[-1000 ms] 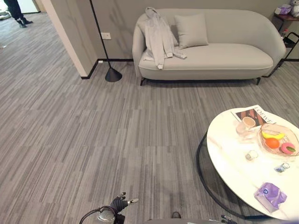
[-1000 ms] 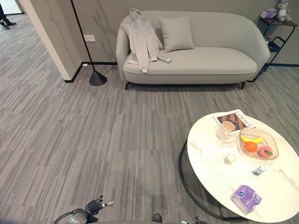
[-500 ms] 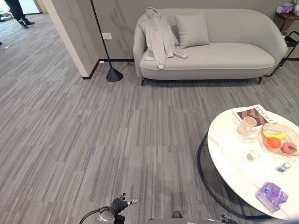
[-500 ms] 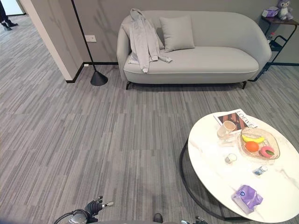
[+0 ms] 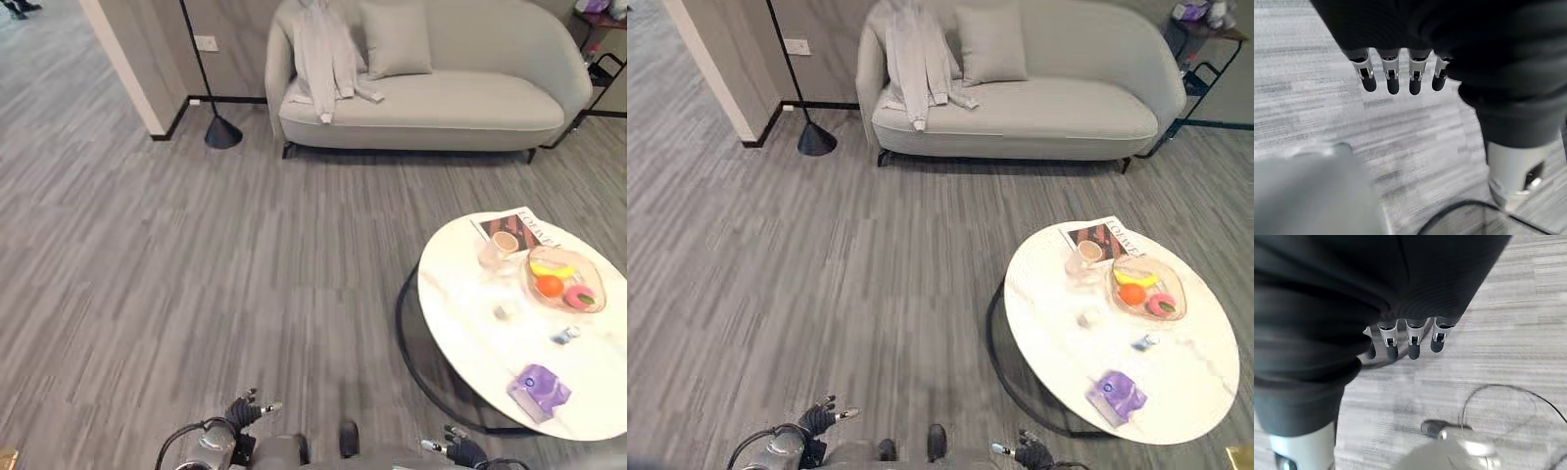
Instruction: Hang the clothes on the sofa on the clothes rack.
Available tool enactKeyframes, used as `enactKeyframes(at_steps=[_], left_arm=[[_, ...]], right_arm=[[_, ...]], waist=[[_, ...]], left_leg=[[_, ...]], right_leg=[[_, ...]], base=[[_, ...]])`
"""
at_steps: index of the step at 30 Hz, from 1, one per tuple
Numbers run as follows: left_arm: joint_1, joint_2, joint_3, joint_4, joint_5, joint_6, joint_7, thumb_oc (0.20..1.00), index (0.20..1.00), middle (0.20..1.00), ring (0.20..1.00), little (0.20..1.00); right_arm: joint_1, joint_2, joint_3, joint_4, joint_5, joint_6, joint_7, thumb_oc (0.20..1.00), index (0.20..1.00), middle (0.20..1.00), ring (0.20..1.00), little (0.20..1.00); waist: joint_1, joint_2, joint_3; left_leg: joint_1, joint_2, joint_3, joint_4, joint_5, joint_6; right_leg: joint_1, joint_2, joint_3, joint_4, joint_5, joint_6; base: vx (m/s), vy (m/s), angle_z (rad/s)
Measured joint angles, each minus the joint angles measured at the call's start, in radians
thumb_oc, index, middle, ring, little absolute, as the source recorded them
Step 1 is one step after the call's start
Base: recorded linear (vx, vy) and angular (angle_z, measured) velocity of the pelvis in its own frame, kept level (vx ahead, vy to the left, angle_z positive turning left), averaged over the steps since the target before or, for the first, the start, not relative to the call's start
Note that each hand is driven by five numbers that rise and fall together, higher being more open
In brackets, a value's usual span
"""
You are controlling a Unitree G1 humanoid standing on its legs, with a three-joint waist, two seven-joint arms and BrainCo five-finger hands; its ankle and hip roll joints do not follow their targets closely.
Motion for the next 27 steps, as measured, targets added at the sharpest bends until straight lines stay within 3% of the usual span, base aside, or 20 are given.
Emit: enactKeyframes(at_steps=[1,3,4,6,7,9,10,13,14,15,16,17,19,21,22,23,24,25,26,27], left_arm=[[-0.019,0.000,-0.001,-0.002,0.000,0.000,0.001,1.000,1.000,1.000,1.000,1.000],[-0.034,-0.015,-0.001,-0.001,0.000,0.001,0.002,1.000,1.000,1.000,1.000,1.000],[-0.035,-0.037,-0.012,0.002,0.000,0.001,0.002,1.000,1.000,1.000,1.000,1.000],[-0.035,-0.060,-0.038,0.007,0.001,0.000,0.001,1.000,1.000,1.000,1.000,1.000],[-0.043,-0.071,-0.032,0.008,-0.006,-0.001,0.002,1.000,1.000,1.000,1.000,1.000],[-0.027,-0.075,0.005,0.009,-0.011,-0.007,0.003,1.000,1.000,1.000,1.000,1.000],[-0.016,-0.072,0.010,0.021,-0.010,-0.008,0.005,1.000,1.000,1.000,1.000,1.000],[0.010,-0.087,0.004,0.063,-0.007,-0.005,0.008,1.000,1.000,1.000,1.000,1.000],[0.018,-0.086,0.004,0.051,-0.007,-0.006,0.009,1.000,1.000,1.000,1.000,1.000],[0.021,-0.082,0.003,0.044,-0.007,-0.007,0.009,1.000,1.000,1.000,1.000,1.000],[0.037,-0.074,0.000,0.019,-0.007,-0.006,0.009,1.000,1.000,1.000,1.000,1.000],[0.042,-0.051,-0.019,0.011,-0.007,-0.013,0.007,1.000,1.000,1.000,1.000,1.000],[0.007,-0.032,-0.039,0.008,-0.008,-0.012,0.008,1.000,1.000,1.000,1.000,1.000],[-0.018,-0.035,-0.039,0.010,-0.008,-0.010,0.008,1.000,1.000,1.000,1.000,1.000],[-0.022,-0.040,-0.038,0.009,-0.009,-0.009,0.007,1.000,1.000,1.000,1.000,1.000],[-0.019,-0.042,-0.036,0.009,-0.011,-0.009,0.007,1.000,1.000,1.000,1.000,1.000],[-0.021,-0.042,-0.035,0.008,-0.012,-0.009,0.007,1.000,1.000,1.000,1.000,1.000],[-0.018,-0.036,-0.031,0.009,-0.020,-0.010,0.008,1.000,1.000,1.000,1.000,1.000],[-0.010,-0.027,-0.018,0.018,-0.020,-0.009,0.009,1.000,1.000,1.000,1.000,1.000],[-0.007,-0.021,-0.012,0.023,-0.020,-0.007,0.009,1.000,1.000,1.000,1.000,1.000]], right_arm=[[-0.008,-0.003,-0.001,0.014,0.008,0.001,-0.003,1.000,1.000,1.000,1.000,1.000],[-0.027,-0.009,-0.002,0.024,0.018,0.001,-0.007,1.000,1.000,1.000,1.000,1.000],[-0.040,-0.012,0.001,0.027,0.020,0.003,-0.007,1.000,1.000,1.000,1.000,1.000],[-0.061,-0.026,0.017,0.040,0.020,0.001,-0.010,1.000,1.000,1.000,1.000,1.000],[-0.082,-0.028,0.010,0.067,0.019,0.000,-0.011,1.000,1.000,1.000,1.000,1.000],[-0.096,-0.028,-0.005,0.098,0.017,-0.003,-0.016,1.000,1.000,1.000,1.000,1.000],[-0.096,-0.030,-0.007,0.094,0.016,-0.008,-0.018,1.000,1.000,1.000,1.000,1.000],[-0.050,-0.036,-0.002,0.146,0.002,0.008,-0.016,1.000,1.000,1.000,1.000,1.000],[-0.027,-0.040,-0.001,0.146,-0.006,0.008,-0.012,1.000,1.000,1.000,1.000,1.000],[-0.016,-0.038,-0.001,0.146,-0.007,0.009,-0.010,1.000,1.000,1.000,1.000,1.000],[-0.001,-0.036,-0.005,0.129,-0.016,0.008,0.001,1.000,1.000,1.000,1.000,1.000],[0.027,-0.027,0.005,0.098,-0.018,0.004,0.008,1.000,1.000,1.000,1.000,1.000],[0.012,-0.026,-0.006,0.096,-0.023,0.005,0.008,1.000,1.000,1.000,1.000,1.000],[-0.019,-0.032,-0.011,0.086,-0.023,0.004,0.004,1.000,1.000,1.000,1.000,1.000],[-0.026,-0.036,-0.009,0.053,-0.023,-0.004,0.004,1.000,1.000,1.000,1.000,1.000],[-0.025,-0.036,-0.004,0.045,-0.023,-0.004,0.007,1.000,1.000,1.000,1.000,1.000],[-0.027,-0.036,-0.004,0.044,-0.023,-0.004,0.008,1.000,1.000,1.000,1.000,1.000],[-0.031,-0.027,-0.006,0.041,-0.019,-0.005,0.011,1.000,1.000,1.000,1.000,1.000],[-0.042,-0.020,-0.003,0.044,-0.020,-0.002,0.014,1.000,1.000,1.000,1.000,1.000],[-0.043,-0.013,-0.003,0.045,-0.019,-0.001,0.015,1.000,1.000,1.000,1.000,1.000]], waist=[[0.002,0.000,0.009],[-0.004,0.016,0.024],[0.000,0.039,0.029],[0.005,0.079,0.032],[0.016,0.102,0.042],[0.043,0.113,0.027],[0.043,0.129,0.014],[0.037,0.119,-0.072],[0.034,0.117,-0.086],[0.033,0.110,-0.089],[0.024,0.110,-0.101],[0.012,0.066,-0.172],[0.008,0.031,-0.181],[0.010,0.046,-0.169],[0.010,0.091,-0.146],[0.007,0.121,-0.143],[0.007,0.127,-0.138],[-0.012,0.129,-0.124],[-0.021,0.135,-0.129],[-0.036,0.120,-0.119]], left_leg=[[-0.032,-0.001,-0.011,0.018,-0.009,0.005],[-0.047,0.015,-0.013,-0.144,-0.004,0.014],[0.000,0.029,0.010,-0.487,0.030,0.002],[0.001,0.051,0.004,-0.708,0.078,-0.039],[-0.006,0.057,0.012,-0.707,0.092,-0.051],[0.008,0.074,0.044,-0.706,0.097,-0.043],[0.035,0.068,0.059,-0.700,0.107,-0.024],[0.109,0.001,0.069,-0.706,0.142,0.065],[0.135,-0.012,0.085,-0.707,0.161,0.108],[0.155,-0.024,0.091,-0.707,0.147,0.139],[0.211,-0.024,0.099,-0.701,0.125,0.164],[0.229,-0.067,0.080,-0.698,0.090,0.177],[0.254,-0.105,0.065,-0.698,0.064,0.214],[0.301,-0.113,0.054,-0.698,0.041,0.246],[0.358,-0.099,0.034,-0.698,0.022,0.263],[0.376,-0.083,0.024,-0.698,0.005,0.254],[0.394,-0.071,0.018,-0.698,-0.021,0.235],[0.428,-0.068,0.013,-0.698,-0.050,0.188],[0.439,-0.061,0.011,-0.698,-0.063,0.169],[0.460,-0.061,0.013,-0.698,-0.066,0.164]], right_leg=[[-0.001,-0.002,-0.001,-0.009,-0.002,-0.007],[0.017,-0.003,-0.011,-0.050,0.001,-0.015],[0.040,0.001,-0.010,-0.093,0.004,-0.009],[0.063,0.020,0.000,-0.125,0.008,-0.004],[0.066,0.029,0.010,-0.130,0.007,-0.001],[0.089,0.033,0.065,-0.125,0.004,0.002],[0.111,0.026,0.078,-0.125,-0.014,0.009],[0.156,-0.042,0.103,-0.112,-0.094,0.063],[0.157,-0.054,0.103,-0.052,-0.123,0.108],[0.153,-0.060,0.100,-0.005,-0.146,0.126],[0.055,-0.059,0.088,0.303,-0.202,0.186],[-0.076,-0.107,0.094,0.578,-0.231,0.204],[-0.182,-0.161,0.112,0.791,-0.199,0.205],[-0.245,-0.199,0.088,0.866,-0.178,0.192],[-0.295,-0.213,0.011,0.809,-0.191,0.175],[-0.314,-0.209,-0.022,0.740,-0.191,0.170],[-0.330,-0.193,-0.052,0.672,-0.193,0.173],[-0.377,-0.160,-0.060,0.521,-0.184,0.189],[-0.388,-0.128,-0.055,0.428,-0.155,0.197],[-0.399,-0.103,-0.050,0.342,-0.113,0.186]], base=[[0.22,0.027,0.20],[0.35,0.088,0.12],[0.43,0.135,0.07],[0.51,0.157,-0.03],[0.50,0.196,-0.36],[0.43,0.199,-0.71],[0.45,0.199,-0.71],[0.51,0.183,-0.41],[0.40,0.127,-0.15],[0.33,0.119,-0.24],[0.23,0.110,0.01],[0.33,0.152,0.16],[0.31,0.136,0.33],[0.38,0.033,0.08],[0.34,-0.055,-0.02],[0.37,-0.096,-0.01],[0.25,-0.105,0.22],[0.38,-0.153,0.24],[0.26,-0.107,0.30],[0.13,-0.049,0.27]])
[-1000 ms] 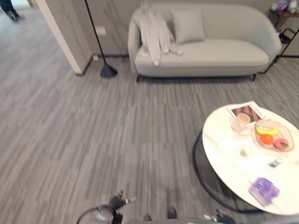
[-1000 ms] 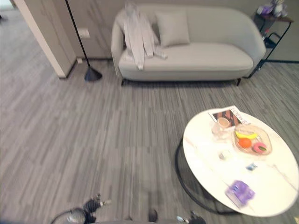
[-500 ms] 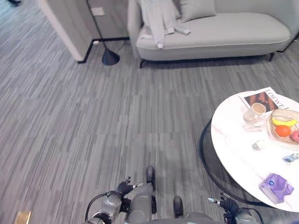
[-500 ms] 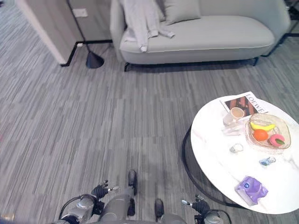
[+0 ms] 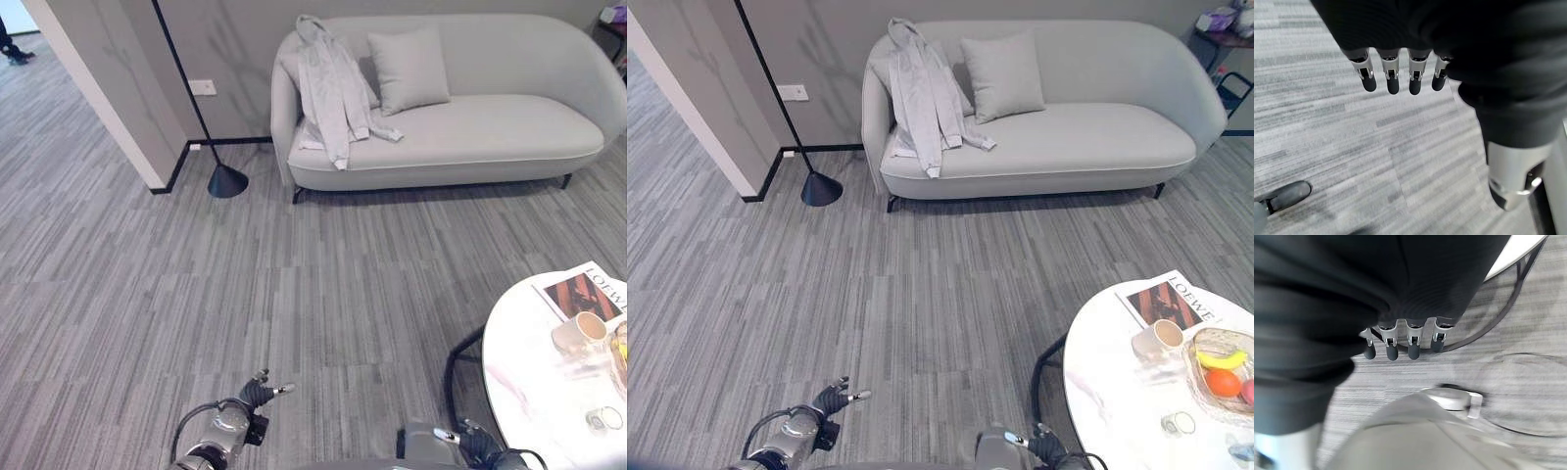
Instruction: Hang the clothes on the sofa on the clothes rack.
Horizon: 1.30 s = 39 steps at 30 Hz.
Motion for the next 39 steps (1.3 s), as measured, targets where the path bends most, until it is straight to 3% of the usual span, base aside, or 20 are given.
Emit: enactKeyframes(at_steps=[2,3,5,7,10,11,17,19,20,21,22,25,29,30,31,32,33,35,38,39], left_arm=[[0.018,0.016,0.006,-0.004,0.000,-0.002,0.000,1.000,1.000,1.000,1.000,1.000],[0.042,0.021,0.002,-0.014,0.000,-0.002,-0.003,1.000,1.000,1.000,1.000,1.000],[0.055,-0.014,0.009,-0.014,0.001,-0.001,-0.006,1.000,1.000,1.000,1.000,1.000],[0.051,-0.047,0.038,-0.011,0.000,-0.009,0.000,1.000,1.000,1.000,1.000,1.000],[0.033,-0.047,-0.021,0.011,0.001,-0.009,-0.003,1.000,1.000,1.000,1.000,1.000],[0.020,-0.053,-0.031,0.018,0.001,-0.011,-0.002,1.000,1.000,1.000,1.000,1.000],[0.036,-0.044,-0.018,-0.022,0.000,-0.023,-0.008,1.000,1.000,1.000,1.000,1.000],[0.036,-0.038,-0.016,-0.022,0.000,-0.022,-0.007,1.000,1.000,1.000,1.000,1.000],[0.031,-0.050,-0.015,-0.026,-0.002,-0.025,-0.006,1.000,1.000,1.000,1.000,1.000],[0.037,-0.057,-0.027,-0.032,-0.018,-0.022,-0.012,1.000,1.000,1.000,1.000,1.000],[0.043,-0.058,-0.027,-0.032,-0.018,-0.021,-0.011,1.000,1.000,1.000,1.000,1.000],[0.050,-0.102,-0.024,-0.041,-0.021,-0.021,-0.010,1.000,1.000,1.000,1.000,1.000],[0.042,-0.074,-0.003,-0.041,-0.029,-0.028,-0.011,1.000,1.000,1.000,1.000,1.000],[0.032,-0.059,0.013,-0.036,-0.027,-0.029,-0.011,1.000,1.000,1.000,1.000,1.000],[0.022,-0.071,0.026,-0.032,-0.026,-0.027,-0.009,1.000,1.000,1.000,1.000,1.000],[0.016,-0.105,0.025,-0.029,-0.026,-0.025,-0.009,1.000,1.000,1.000,1.000,1.000],[0.036,-0.113,0.031,-0.025,-0.026,-0.027,-0.009,1.000,1.000,1.000,1.000,1.000],[0.047,-0.071,0.066,0.045,-0.038,-0.024,-0.010,1.000,1.000,1.000,1.000,1.000],[0.049,-0.039,0.074,0.037,-0.038,-0.033,-0.009,1.000,1.000,1.000,1.000,1.000],[0.052,-0.039,0.072,0.022,-0.039,-0.030,-0.009,1.000,1.000,1.000,1.000,1.000]], right_arm=[[0.009,0.006,-0.002,0.000,0.005,-0.002,0.000,1.000,1.000,1.000,1.000,1.000],[0.050,0.013,-0.002,0.018,0.006,0.002,0.001,1.000,1.000,1.000,1.000,1.000],[0.040,-0.011,-0.006,0.027,0.010,-0.001,-0.005,1.000,1.000,1.000,1.000,1.000],[0.040,-0.029,-0.019,0.031,0.015,-0.010,-0.006,1.000,1.000,1.000,1.000,1.000],[0.086,-0.011,-0.006,0.121,0.014,0.027,0.003,1.000,1.000,1.000,1.000,1.000],[0.083,-0.019,-0.012,0.121,0.014,0.029,0.002,1.000,1.000,1.000,1.000,1.000],[0.039,-0.050,-0.035,0.034,0.019,-0.009,0.000,1.000,1.000,1.000,1.000,1.000],[0.034,-0.049,-0.021,0.033,0.019,-0.016,0.001,1.000,1.000,1.000,1.000,1.000],[0.035,-0.066,-0.020,0.024,0.021,-0.017,0.001,1.000,1.000,1.000,1.000,1.000],[0.037,-0.075,-0.019,0.037,0.036,-0.008,-0.003,1.000,1.000,1.000,1.000,1.000],[0.035,-0.071,-0.019,0.037,0.036,-0.004,-0.003,1.000,1.000,1.000,1.000,1.000],[0.047,-0.123,-0.027,0.010,0.036,0.001,-0.003,1.000,1.000,1.000,1.000,1.000],[0.010,-0.089,-0.017,0.057,0.036,-0.002,-0.012,1.000,1.000,1.000,1.000,1.000],[-0.007,-0.056,-0.001,0.077,0.035,-0.002,-0.012,1.000,1.000,1.000,1.000,1.000],[-0.017,-0.056,-0.003,0.076,0.035,-0.006,-0.011,1.000,1.000,1.000,1.000,1.000],[-0.017,-0.075,-0.006,0.060,0.034,-0.016,-0.008,1.000,1.000,1.000,1.000,1.000],[-0.020,-0.094,-0.002,0.050,0.033,-0.020,-0.002,1.000,1.000,1.000,1.000,1.000],[0.062,-0.081,0.026,0.035,0.031,0.006,-0.009,1.000,1.000,1.000,1.000,1.000],[0.055,-0.052,0.028,0.070,0.013,0.020,0.001,1.000,1.000,1.000,1.000,1.000],[0.057,-0.050,0.025,0.075,0.008,0.021,0.002,1.000,1.000,1.000,1.000,1.000]], waist=[[-0.012,-0.035,0.004],[-0.011,-0.109,0.003],[-0.008,-0.080,0.006],[-0.040,-0.010,0.014],[-0.062,-0.028,0.012],[-0.057,-0.037,0.012],[-0.033,-0.075,0.022],[-0.031,-0.098,0.030],[-0.025,-0.102,0.040],[-0.035,-0.110,0.049],[-0.029,-0.098,0.057],[-0.016,-0.055,0.077],[0.045,-0.052,0.097],[0.047,-0.074,0.107],[0.042,-0.011,0.119],[0.038,0.097,0.131],[0.051,0.143,0.130],[0.001,0.049,0.073],[0.044,-0.073,0.054],[0.055,-0.088,0.051]], left_leg=[[0.037,-0.012,-0.001,0.000,-0.024,-0.034],[0.094,-0.065,0.008,0.005,-0.043,-0.053],[0.045,-0.027,0.025,0.118,-0.118,-0.050],[0.041,0.053,-0.043,0.106,-0.200,-0.043],[0.103,0.113,-0.086,0.125,-0.237,-0.108],[0.084,0.115,-0.074,0.167,-0.217,-0.140],[-0.200,0.115,-0.065,0.782,0.010,-0.216],[-0.282,0.103,-0.086,0.769,0.025,-0.199],[-0.342,0.154,-0.058,0.665,0.032,-0.212],[-0.343,0.174,-0.028,0.427,0.050,-0.195],[-0.362,0.154,-0.020,0.367,0.066,-0.178],[-0.361,0.159,-0.053,0.130,0.105,-0.225],[-0.454,0.026,-0.050,0.036,0.168,-0.156],[-0.463,-0.031,0.004,0.006,0.212,-0.104],[-0.466,-0.008,0.021,0.009,0.226,-0.073],[-0.474,0.077,0.004,0.011,0.269,-0.004],[-0.464,0.135,-0.009,0.008,0.312,0.060],[-0.464,0.085,0.029,0.108,0.338,0.006],[-0.450,-0.030,0.112,0.079,0.319,0.035],[-0.427,-0.086,0.135,0.029,0.296,0.097]], right_leg=[[-0.002,0.028,-0.012,-0.100,0.099,-0.014],[0.021,0.015,-0.019,-0.098,0.268,-0.139],[0.030,0.037,-0.016,-0.127,0.261,-0.121],[-0.063,0.089,-0.045,-0.031,0.104,0.015],[-0.070,0.112,-0.049,0.181,0.005,-0.072],[-0.056,0.121,-0.051,0.166,0.008,-0.153],[0.289,0.148,-0.010,-0.260,0.140,-0.201],[0.335,0.143,0.001,-0.299,0.100,-0.069],[0.283,0.129,-0.007,-0.195,0.054,-0.172],[0.338,0.144,-0.014,-0.274,0.073,-0.195],[0.365,0.127,-0.010,-0.280,0.047,-0.073],[0.352,0.124,0.033,-0.193,0.013,-0.241],[0.499,0.163,0.067,-0.362,0.064,-0.219],[0.535,0.176,0.088,-0.341,0.038,-0.129],[0.500,0.249,0.100,-0.243,0.058,-0.014],[0.420,0.348,0.119,-0.062,0.060,0.020],[0.361,0.373,0.119,0.067,-0.041,-0.074],[0.429,0.209,0.157,-0.049,-0.154,-0.184],[0.517,0.142,0.204,-0.209,-0.089,-0.139],[0.524,0.148,0.196,-0.199,-0.085,-0.130]], base=[[0.00,0.000,0.53],[0.53,-0.241,0.20],[0.82,-0.443,-0.12],[0.56,-0.443,0.32],[0.36,-0.352,0.61],[0.18,-0.202,0.27],[0.23,-0.292,-0.04],[0.24,-0.073,-0.17],[0.28,-0.028,-0.04],[0.24,-0.022,-0.11],[0.24,-0.031,-0.04],[0.23,-0.019,-0.17],[0.29,0.034,-0.38],[0.31,0.100,-0.24],[0.34,0.126,-0.39],[0.34,0.134,-0.69],[0.38,0.150,-1.64],[0.37,0.144,-0.56],[0.35,0.136,-0.04],[0.31,0.140,0.24]])
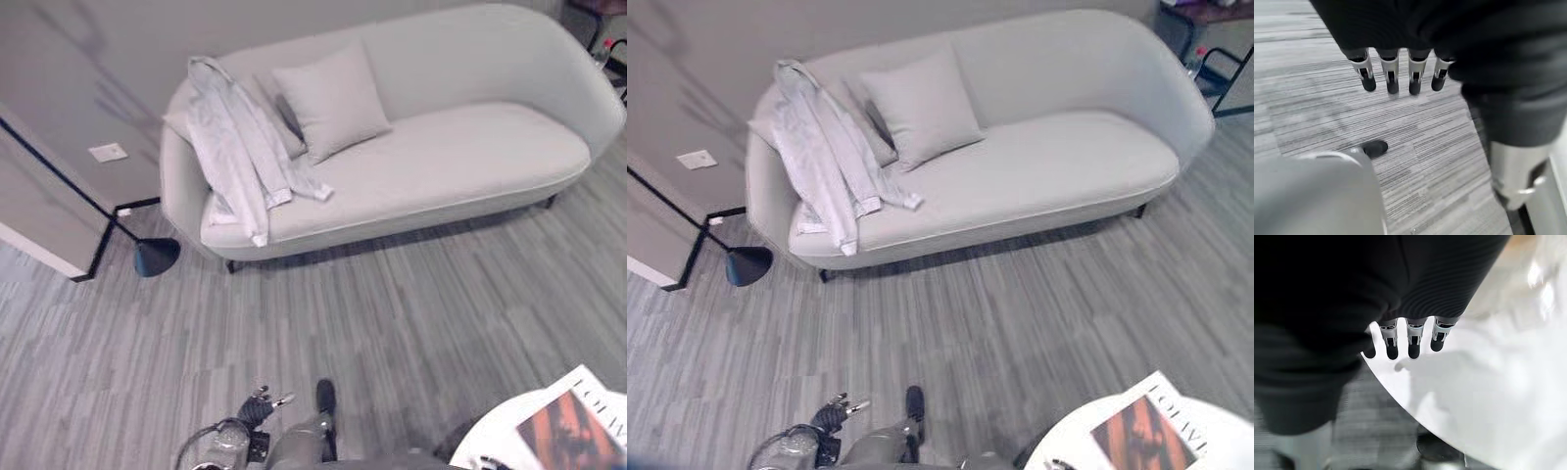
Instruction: Hang the clothes on the sofa on the clothes rack.
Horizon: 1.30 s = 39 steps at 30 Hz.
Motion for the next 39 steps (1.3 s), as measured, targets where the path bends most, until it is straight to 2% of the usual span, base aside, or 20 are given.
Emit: enactKeyframes(at_steps=[1,2,3,4,5,7,9,10,11,13,14,15,16,18,21,23,24,25,31,39], left_arm=[[0.011,-0.005,-0.018,-0.005,0.000,0.002,-0.002,1.000,1.000,1.000,1.000,1.000],[0.035,0.009,-0.013,-0.014,-0.007,0.003,-0.005,1.000,1.000,1.000,1.000,1.000],[0.041,0.040,0.000,-0.018,-0.019,0.007,0.003,1.000,1.000,1.000,1.000,1.000],[0.040,0.028,0.025,-0.015,-0.022,0.007,0.006,1.000,1.000,1.000,1.000,1.000],[0.034,0.017,0.025,-0.017,-0.022,0.007,0.006,1.000,1.000,1.000,1.000,1.000],[0.030,-0.027,0.031,-0.014,-0.023,0.006,0.004,1.000,1.000,1.000,1.000,1.000],[0.023,-0.024,0.030,-0.014,-0.024,0.005,0.001,1.000,1.000,1.000,1.000,1.000],[0.028,-0.025,0.029,-0.011,-0.024,0.005,-0.001,1.000,1.000,1.000,1.000,1.000],[0.027,-0.031,0.025,0.003,-0.024,0.006,-0.002,1.000,1.000,1.000,1.000,1.000],[0.027,0.011,0.021,-0.005,-0.026,0.004,0.000,1.000,1.000,1.000,1.000,1.000],[0.020,0.025,0.033,-0.024,-0.026,0.004,0.007,1.000,1.000,1.000,1.000,1.000],[0.023,0.032,0.047,-0.020,-0.026,0.010,0.009,1.000,1.000,1.000,1.000,1.000],[0.021,0.015,0.058,-0.015,-0.026,0.015,0.009,1.000,1.000,1.000,1.000,1.000],[0.010,-0.027,0.059,-0.015,-0.025,0.016,0.009,1.000,1.000,1.000,1.000,1.000],[-0.022,-0.050,0.058,-0.012,-0.026,0.010,0.009,1.000,1.000,1.000,1.000,1.000],[-0.022,-0.017,0.058,-0.008,-0.026,0.003,0.009,1.000,1.000,1.000,1.000,1.000],[-0.021,0.005,0.056,0.006,-0.026,0.002,0.010,1.000,1.000,1.000,1.000,1.000],[-0.017,0.010,0.049,0.026,-0.026,0.005,0.011,1.000,1.000,1.000,1.000,1.000],[0.022,0.001,0.018,0.025,-0.019,0.006,0.009,1.000,1.000,1.000,1.000,1.000],[0.039,0.002,0.017,0.025,-0.017,0.007,0.008,1.000,1.000,1.000,1.000,1.000]], right_arm=[[0.011,-0.006,-0.011,0.005,-0.014,-0.001,0.003,1.000,1.000,1.000,1.000,1.000],[0.004,0.020,-0.007,0.014,-0.017,0.000,0.001,1.000,1.000,1.000,1.000,1.000],[0.007,0.035,-0.003,-0.002,-0.018,-0.013,0.008,1.000,1.000,1.000,1.000,1.000],[-0.026,0.019,-0.006,-0.037,-0.022,-0.032,0.011,1.000,1.000,1.000,1.000,1.000],[-0.039,0.006,-0.010,-0.049,-0.022,-0.039,0.010,1.000,1.000,1.000,1.000,1.000],[-0.043,-0.018,-0.019,-0.059,-0.024,-0.038,0.009,1.000,1.000,1.000,1.000,1.000],[-0.044,-0.004,0.016,-0.052,-0.034,-0.031,0.014,1.000,1.000,1.000,1.000,1.000],[-0.036,-0.004,0.016,-0.061,-0.034,-0.021,0.019,1.000,1.000,1.000,1.000,1.000],[-0.005,-0.017,0.015,-0.082,-0.034,-0.019,0.022,1.000,1.000,1.000,1.000,1.000],[0.039,0.012,0.026,-0.094,-0.034,-0.017,0.029,1.000,1.000,1.000,1.000,1.000],[0.020,0.012,0.023,-0.098,-0.034,-0.020,0.032,1.000,1.000,1.000,1.000,1.000],[-0.002,0.002,0.006,-0.104,-0.034,-0.025,0.030,1.000,1.000,1.000,1.000,1.000],[-0.005,-0.020,0.003,-0.124,-0.034,-0.024,0.027,1.000,1.000,1.000,1.000,1.000],[-0.004,-0.060,0.005,-0.135,-0.034,-0.024,0.027,1.000,1.000,1.000,1.000,1.000],[0.009,-0.055,0.019,-0.120,-0.034,-0.017,0.030,1.000,1.000,1.000,1.000,1.000],[0.008,-0.021,0.022,-0.096,-0.032,-0.017,0.025,1.000,1.000,1.000,1.000,1.000],[0.006,-0.007,0.025,-0.079,-0.032,-0.018,0.027,1.000,1.000,1.000,1.000,1.000],[-0.004,0.003,0.026,-0.059,-0.032,-0.019,0.025,1.000,1.000,1.000,1.000,1.000],[-0.017,-0.008,0.017,-0.056,-0.031,-0.022,0.020,1.000,1.000,1.000,1.000,1.000],[-0.002,-0.003,0.014,-0.052,-0.031,-0.020,0.021,1.000,1.000,1.000,1.000,1.000]], waist=[[0.005,0.045,-0.013],[0.017,0.025,-0.021],[0.012,-0.023,-0.046],[0.024,-0.025,-0.054],[0.032,-0.015,-0.057],[0.018,0.036,-0.071],[0.029,-0.021,-0.072],[0.028,-0.023,-0.074],[0.016,0.017,-0.080],[0.015,0.000,-0.092],[0.028,-0.027,-0.083],[0.027,-0.016,-0.073],[0.021,0.001,-0.068],[0.014,0.066,-0.040],[-0.002,0.117,-0.026],[-0.013,0.071,-0.021],[-0.015,0.037,-0.011],[-0.015,0.023,-0.004],[-0.009,0.012,0.009],[-0.009,0.036,0.005]], left_leg=[[0.063,-0.005,0.010,-0.037,-0.007,0.124],[0.109,0.019,0.025,-0.034,-0.065,0.049],[0.112,0.000,0.006,-0.032,-0.060,0.079],[0.124,0.019,-0.011,-0.031,-0.077,0.095],[0.127,0.035,-0.035,-0.031,-0.078,0.097],[0.133,0.066,-0.087,-0.006,-0.083,0.094],[0.090,0.018,-0.045,0.095,-0.108,0.064],[0.098,0.007,-0.013,0.083,-0.113,0.059],[0.119,0.014,-0.004,0.038,-0.092,0.058],[0.190,0.035,-0.040,-0.026,-0.137,0.077],[0.188,0.037,-0.102,-0.026,-0.160,0.075],[0.191,0.044,-0.119,-0.025,-0.174,0.046],[0.201,0.058,-0.137,-0.026,-0.185,0.043],[0.224,0.106,-0.150,-0.025,-0.186,0.021],[0.225,0.161,-0.234,-0.025,-0.192,-0.010],[0.230,0.172,-0.252,-0.025,-0.192,-0.024],[0.239,0.170,-0.254,-0.024,-0.194,-0.078],[0.243,0.200,-0.229,0.004,-0.223,-0.142],[0.267,0.213,-0.172,0.019,-0.217,-0.184],[0.297,0.213,-0.172,-0.019,-0.219,-0.202]], right_leg=[[0.016,0.081,-0.007,0.071,-0.017,0.065],[0.012,0.086,-0.029,0.136,-0.086,0.108],[-0.009,0.060,-0.018,0.194,-0.136,0.110],[-0.066,-0.008,-0.082,0.269,-0.165,0.120],[-0.091,-0.013,-0.097,0.274,-0.172,0.143],[-0.089,-0.039,-0.125,0.161,-0.147,0.144],[-0.020,-0.079,-0.117,0.058,0.037,0.126],[-0.019,-0.081,-0.131,0.087,0.031,0.137],[-0.026,-0.037,-0.153,0.170,0.027,0.145],[-0.127,-0.029,-0.216,0.426,-0.006,0.162],[-0.209,-0.033,-0.217,0.537,-0.033,0.150],[-0.244,-0.033,-0.226,0.574,-0.052,0.140],[-0.259,-0.029,-0.244,0.568,-0.074,0.100],[-0.297,-0.031,-0.238,0.519,-0.114,0.073],[-0.366,-0.078,-0.129,0.267,-0.094,0.124],[-0.373,-0.109,-0.037,0.019,0.046,0.142],[-0.345,-0.111,-0.017,-0.058,0.199,0.168],[-0.292,-0.096,-0.046,-0.117,0.267,0.122],[-0.205,-0.049,-0.108,-0.186,0.280,0.072],[-0.174,-0.052,-0.104,-0.221,0.294,0.080]], base=[[0.35,0.180,0.10],[0.28,0.146,0.09],[0.33,0.157,-0.33],[0.19,0.081,-0.41],[0.22,0.103,-0.53],[0.13,0.096,-0.17],[0.14,0.120,-0.07],[0.12,0.111,0.21],[0.10,0.086,0.61],[0.10,0.051,0.51],[0.15,0.019,-0.16],[0.12,0.006,-0.26],[0.11,-0.016,-0.07],[0.13,-0.027,0.18],[0.10,-0.057,0.68],[0.06,-0.066,0.78],[0.06,-0.084,0.64],[0.05,-0.076,0.57],[0.01,-0.071,0.33],[0.04,-0.083,0.01]])
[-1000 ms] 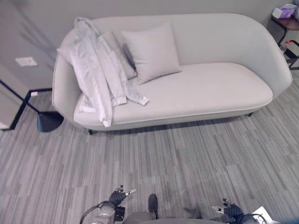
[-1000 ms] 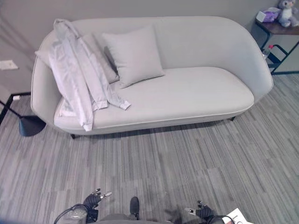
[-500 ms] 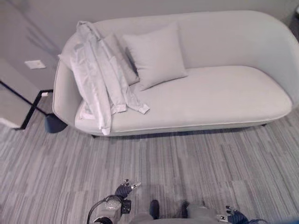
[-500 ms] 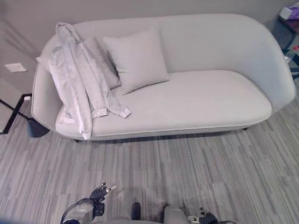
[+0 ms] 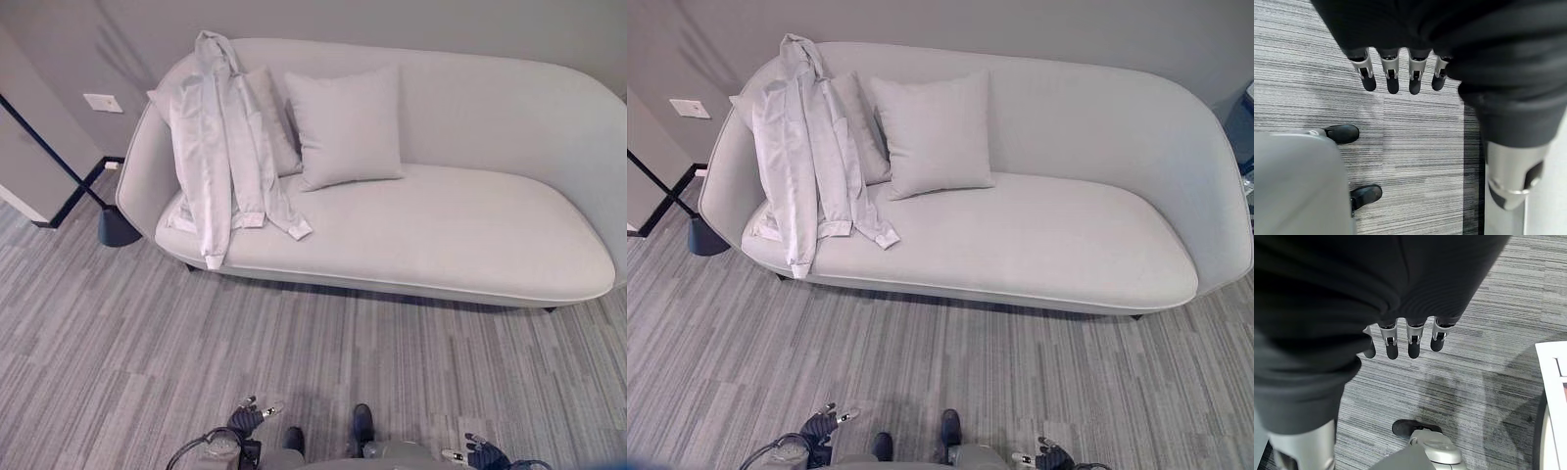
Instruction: Hang the clothes on the sofa on the clothes rack.
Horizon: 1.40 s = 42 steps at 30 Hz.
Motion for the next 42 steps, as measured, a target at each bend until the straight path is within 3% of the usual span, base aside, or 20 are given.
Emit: enactKeyframes(at_steps=[5,6,7,8,9,11,13,16,18,20,22,23,24,26,29,33,35,39,41,42], left_arm=[[0.000,0.000,-0.006,0.000,0.000,0.000,0.001,1.000,1.000,1.000,1.000,1.000],[-0.003,0.001,-0.006,-0.001,-0.001,0.000,0.002,1.000,1.000,1.000,1.000,1.000],[-0.017,0.004,-0.006,-0.004,-0.001,-0.001,0.002,1.000,1.000,1.000,1.000,1.000],[-0.059,0.029,-0.015,-0.038,-0.003,-0.005,0.005,1.000,1.000,1.000,1.000,1.000],[-0.080,0.033,-0.038,-0.053,-0.004,-0.006,0.010,1.000,1.000,1.000,1.000,1.000],[-0.099,0.053,-0.037,-0.067,-0.019,-0.012,0.010,1.000,1.000,1.000,1.000,1.000],[-0.095,0.054,-0.039,-0.051,-0.018,-0.004,0.011,1.000,1.000,1.000,1.000,1.000],[-0.102,0.024,-0.039,-0.060,-0.019,-0.007,0.011,1.000,1.000,1.000,1.000,1.000],[-0.112,0.008,-0.034,-0.054,-0.031,-0.007,0.010,1.000,1.000,1.000,1.000,1.000],[-0.099,-0.004,-0.026,-0.035,-0.030,-0.006,0.009,1.000,1.000,1.000,1.000,1.000],[-0.085,-0.013,-0.021,0.012,-0.022,-0.003,0.009,1.000,1.000,1.000,1.000,1.000],[-0.035,-0.019,-0.033,0.006,0.000,0.000,0.009,1.000,1.000,1.000,1.000,1.000],[-0.009,-0.021,-0.040,-0.021,0.001,0.000,0.008,1.000,1.000,1.000,1.000,1.000],[0.016,0.015,-0.075,-0.060,0.002,-0.003,0.008,1.000,1.000,1.000,1.000,1.000],[0.009,0.061,-0.096,-0.060,0.023,-0.002,0.003,1.000,1.000,1.000,1.000,1.000],[0.004,0.085,-0.094,-0.056,0.039,0.002,0.003,1.000,1.000,1.000,1.000,1.000],[0.010,0.087,-0.089,-0.034,0.041,0.005,0.004,1.000,1.000,1.000,1.000,1.000],[-0.022,0.081,-0.089,-0.041,0.079,0.003,0.000,1.000,1.000,1.000,1.000,1.000],[-0.018,0.066,-0.114,-0.041,0.079,0.005,0.000,1.000,1.000,1.000,1.000,1.000],[-0.021,0.035,-0.117,-0.052,0.081,0.005,-0.006,1.000,1.000,1.000,1.000,1.000]], right_arm=[[0.004,0.001,0.000,0.000,0.001,0.000,0.000,1.000,1.000,1.000,1.000,1.000],[0.000,0.001,-0.002,0.000,0.001,0.000,0.000,1.000,1.000,1.000,1.000,1.000],[-0.001,0.005,-0.001,-0.009,0.001,-0.002,0.002,1.000,1.000,1.000,1.000,1.000],[-0.018,0.009,0.001,-0.003,0.011,-0.005,0.004,1.000,1.000,1.000,1.000,1.000],[-0.032,0.005,0.001,0.010,0.019,0.002,0.003,1.000,1.000,1.000,1.000,1.000],[-0.051,-0.007,-0.001,0.043,0.021,-0.003,-0.003,1.000,1.000,1.000,1.000,1.000],[-0.070,-0.006,-0.003,0.046,0.032,-0.004,-0.010,1.000,1.000,1.000,1.000,1.000],[-0.106,-0.012,0.001,0.072,0.038,0.000,-0.019,1.000,1.000,1.000,1.000,1.000],[-0.117,-0.008,0.000,0.104,0.036,-0.004,-0.023,1.000,1.000,1.000,1.000,1.000],[-0.117,-0.018,-0.002,0.100,0.033,-0.001,-0.022,1.000,1.000,1.000,1.000,1.000],[-0.084,-0.019,0.000,0.100,0.016,0.002,-0.022,1.000,1.000,1.000,1.000,1.000],[0.010,-0.038,0.004,0.061,-0.004,0.004,-0.019,1.000,1.000,1.000,1.000,1.000],[0.036,-0.051,0.001,0.050,-0.004,0.010,-0.018,1.000,1.000,1.000,1.000,1.000],[0.051,-0.047,0.000,-0.029,-0.003,0.016,-0.013,1.000,1.000,1.000,1.000,1.000],[0.018,-0.030,0.004,-0.051,-0.003,0.018,-0.010,1.000,1.000,1.000,1.000,1.000],[-0.047,-0.029,0.039,-0.118,-0.012,0.014,-0.011,1.000,1.000,1.000,1.000,1.000],[-0.099,-0.019,0.052,-0.183,-0.024,-0.013,-0.010,1.000,1.000,1.000,1.000,1.000],[-0.071,0.006,0.073,-0.149,-0.024,-0.009,-0.012,1.000,1.000,1.000,1.000,1.000],[-0.047,0.008,0.072,-0.113,-0.024,0.002,-0.012,1.000,1.000,1.000,1.000,1.000],[-0.029,-0.004,0.060,-0.074,-0.025,0.004,-0.016,1.000,1.000,1.000,1.000,1.000]], waist=[[-0.001,0.011,-0.003],[-0.001,0.012,0.001],[-0.009,-0.006,0.011],[-0.024,-0.051,0.041],[-0.014,-0.063,0.069],[0.011,-0.079,0.082],[0.011,-0.082,0.077],[0.022,-0.044,0.095],[0.034,-0.028,0.086],[0.038,-0.015,0.067],[0.037,-0.034,0.011],[0.032,-0.021,-0.078],[0.023,0.009,-0.092],[0.016,-0.016,-0.110],[0.018,-0.072,-0.123],[0.047,-0.059,-0.110],[0.043,-0.027,-0.088],[-0.006,-0.081,-0.034],[-0.015,-0.099,-0.022],[-0.022,-0.068,-0.003]], left_leg=[[-0.007,-0.002,-0.020,0.001,0.006,-0.001],[-0.032,0.002,-0.029,0.050,0.003,-0.028],[-0.099,-0.013,-0.041,0.162,-0.013,-0.051],[-0.320,-0.054,-0.075,0.499,0.008,-0.107],[-0.394,-0.063,-0.087,0.617,0.061,-0.152],[-0.428,-0.035,-0.035,0.587,0.043,-0.095],[-0.383,0.006,0.061,0.302,0.047,-0.086],[-0.384,0.060,0.070,-0.024,0.117,-0.113],[-0.398,0.107,0.212,-0.015,0.115,-0.105],[-0.343,0.089,0.227,0.025,0.110,-0.096],[-0.287,0.024,0.225,0.128,0.070,-0.034],[-0.167,-0.043,0.229,0.028,0.038,0.016],[-0.123,-0.040,0.218,-0.016,0.078,0.077],[-0.095,-0.069,0.202,0.002,0.055,0.105],[-0.080,-0.152,0.151,0.030,0.034,0.126],[-0.054,-0.152,0.126,0.030,0.028,0.117],[0.000,-0.109,0.082,0.019,-0.028,0.105],[0.076,-0.135,0.053,0.003,-0.096,0.096],[0.119,-0.144,0.016,-0.003,-0.107,0.080],[0.125,-0.117,-0.004,0.031,-0.111,0.068]], right_leg=[[0.001,0.001,-0.012,0.000,-0.004,-0.009],[0.000,0.006,-0.024,0.013,-0.012,-0.019],[-0.026,0.002,-0.020,0.059,-0.040,-0.024],[-0.079,-0.012,-0.009,0.162,-0.108,-0.100],[-0.078,-0.020,-0.028,0.182,-0.118,-0.110],[-0.053,-0.026,-0.036,0.160,-0.125,-0.107],[-0.013,-0.028,-0.048,0.064,-0.127,-0.106],[0.030,-0.011,-0.062,-0.037,-0.098,-0.065],[0.049,-0.009,-0.053,-0.053,-0.099,-0.052],[0.073,-0.022,-0.047,-0.048,-0.102,-0.047],[0.076,-0.071,-0.060,-0.007,-0.119,-0.024],[0.077,-0.108,-0.095,0.091,-0.183,0.048],[0.050,-0.094,-0.104,0.220,-0.228,0.060],[-0.151,-0.138,-0.041,0.656,-0.271,0.069],[-0.237,-0.227,0.145,0.816,-0.245,0.095],[-0.227,-0.242,0.130,0.561,-0.234,0.122],[-0.247,-0.127,0.091,0.346,-0.219,0.128],[-0.317,0.000,0.079,0.247,-0.048,0.097],[-0.284,0.004,0.074,0.216,0.054,0.033],[-0.225,0.014,0.048,0.154,0.054,0.001]], base=[[-0.01,-0.090,0.12],[-0.14,-0.180,0.45],[0.02,-0.146,1.26],[0.06,-0.105,1.47],[0.26,-0.031,1.37],[0.41,0.115,0.43],[0.36,0.141,0.20],[0.47,0.249,0.20],[0.59,0.309,-0.09],[0.50,0.256,-0.31],[0.47,0.254,-0.16],[0.39,0.227,0.27],[0.38,0.216,0.32],[0.23,0.076,0.45],[0.24,0.009,0.79],[0.24,-0.025,0.33],[0.19,-0.039,0.10],[0.23,-0.064,0.71],[0.15,-0.106,0.67],[0.16,-0.139,0.49]])
